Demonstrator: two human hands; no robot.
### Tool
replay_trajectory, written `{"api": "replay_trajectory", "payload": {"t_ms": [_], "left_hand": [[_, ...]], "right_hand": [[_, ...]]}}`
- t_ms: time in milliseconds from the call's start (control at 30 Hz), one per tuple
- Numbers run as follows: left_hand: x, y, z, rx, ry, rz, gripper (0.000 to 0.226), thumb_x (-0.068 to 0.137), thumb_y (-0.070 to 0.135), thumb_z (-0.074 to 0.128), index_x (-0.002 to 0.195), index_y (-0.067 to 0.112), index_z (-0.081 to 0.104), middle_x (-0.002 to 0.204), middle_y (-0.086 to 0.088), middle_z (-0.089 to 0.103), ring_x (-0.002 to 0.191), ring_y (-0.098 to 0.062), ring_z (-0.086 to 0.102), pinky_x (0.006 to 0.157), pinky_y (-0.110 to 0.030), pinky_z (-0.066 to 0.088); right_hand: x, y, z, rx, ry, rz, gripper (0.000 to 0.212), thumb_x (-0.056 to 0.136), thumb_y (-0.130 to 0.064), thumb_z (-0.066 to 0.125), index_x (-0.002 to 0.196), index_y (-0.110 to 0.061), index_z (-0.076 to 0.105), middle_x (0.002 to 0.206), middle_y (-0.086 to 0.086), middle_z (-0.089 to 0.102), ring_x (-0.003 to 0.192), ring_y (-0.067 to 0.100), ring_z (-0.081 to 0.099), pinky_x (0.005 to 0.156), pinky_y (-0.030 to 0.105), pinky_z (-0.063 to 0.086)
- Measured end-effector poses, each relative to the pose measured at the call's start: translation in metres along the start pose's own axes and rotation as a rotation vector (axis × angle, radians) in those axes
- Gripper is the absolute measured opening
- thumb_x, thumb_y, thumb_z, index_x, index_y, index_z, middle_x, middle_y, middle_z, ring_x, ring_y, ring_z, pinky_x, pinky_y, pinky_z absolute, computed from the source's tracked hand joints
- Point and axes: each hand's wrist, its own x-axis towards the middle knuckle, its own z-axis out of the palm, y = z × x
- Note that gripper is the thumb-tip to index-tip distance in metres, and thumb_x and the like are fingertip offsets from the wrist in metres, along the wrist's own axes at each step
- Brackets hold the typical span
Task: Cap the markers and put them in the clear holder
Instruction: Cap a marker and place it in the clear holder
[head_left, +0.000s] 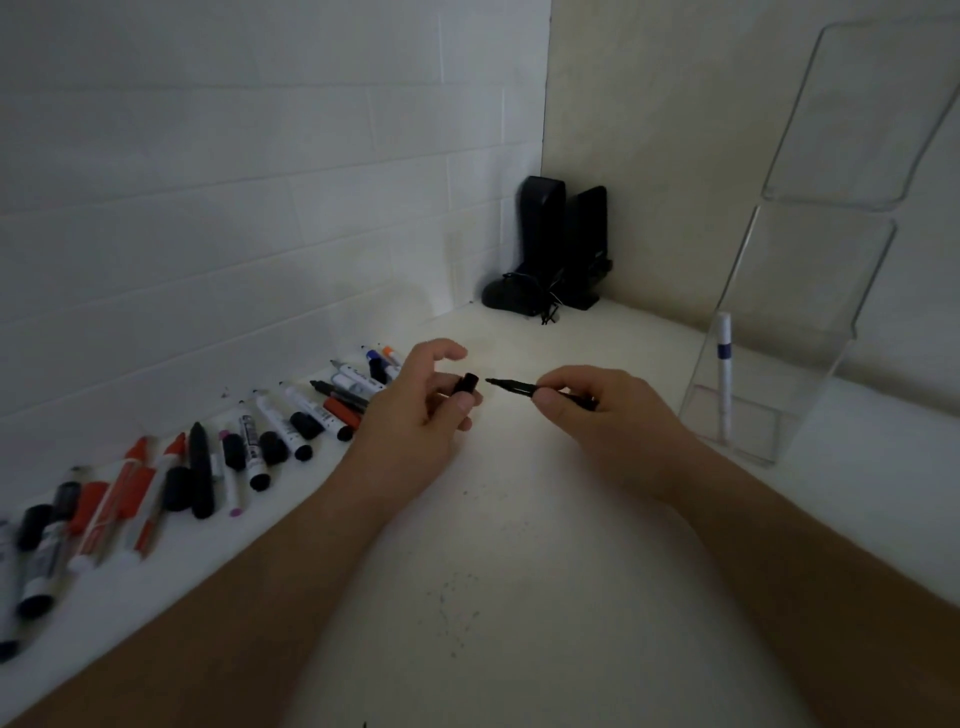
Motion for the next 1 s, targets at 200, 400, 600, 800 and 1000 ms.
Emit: {"api": "replay_trajectory", "payload": {"t_ms": [200, 400, 600, 800, 1000], "left_hand": [[0.003, -0.006, -0.001, 0.099, 0.005, -0.010, 0.018, 0.098, 0.025, 0.059, 0.105, 0.041, 0.064, 0.101, 0.023, 0.070, 0.098, 0.008, 0.062, 0.083, -0.015, 0.046], [0.005, -0.007, -0.001, 0.172, 0.003, 0.008, 0.019, 0.097, 0.025, 0.060, 0.107, 0.041, 0.066, 0.098, 0.026, 0.067, 0.095, 0.012, 0.057, 0.077, -0.011, 0.042], [0.004, -0.006, 0.002, 0.312, -0.002, 0.052, 0.018, 0.093, 0.025, 0.067, 0.107, 0.037, 0.069, 0.099, 0.020, 0.068, 0.091, 0.009, 0.056, 0.075, -0.004, 0.036], [0.003, -0.006, 0.003, 0.263, -0.020, 0.005, 0.018, 0.101, 0.039, 0.050, 0.092, 0.035, 0.065, 0.076, 0.014, 0.067, 0.069, -0.001, 0.058, 0.055, -0.013, 0.042], [0.005, -0.008, 0.004, 0.295, -0.072, 0.025, 0.017, 0.102, 0.032, 0.052, 0.103, 0.028, 0.068, 0.081, 0.008, 0.066, 0.075, -0.004, 0.058, 0.065, -0.022, 0.044]], "right_hand": [[-0.001, -0.002, -0.001, -0.066, 0.049, 0.009, 0.015, 0.095, -0.047, 0.059, 0.096, -0.040, 0.073, 0.072, -0.017, 0.063, 0.064, -0.007, 0.056, 0.059, 0.017, 0.037], [-0.002, -0.001, 0.001, -0.134, 0.017, -0.039, 0.018, 0.096, -0.047, 0.058, 0.103, -0.039, 0.072, 0.082, -0.017, 0.064, 0.074, 0.001, 0.058, 0.065, 0.020, 0.040], [0.001, 0.001, 0.008, -0.387, 0.039, -0.146, 0.019, 0.096, -0.049, 0.055, 0.104, -0.041, 0.070, 0.082, -0.011, 0.056, 0.077, 0.007, 0.053, 0.066, 0.028, 0.044], [-0.001, -0.006, 0.015, -0.290, 0.067, -0.224, 0.013, 0.096, -0.043, 0.060, 0.100, -0.040, 0.073, 0.081, -0.010, 0.059, 0.080, 0.008, 0.056, 0.074, 0.036, 0.050], [0.000, -0.002, 0.020, -0.225, -0.028, -0.183, 0.019, 0.099, -0.043, 0.056, 0.102, -0.037, 0.073, 0.084, -0.011, 0.067, 0.079, 0.008, 0.060, 0.077, 0.036, 0.052]]}}
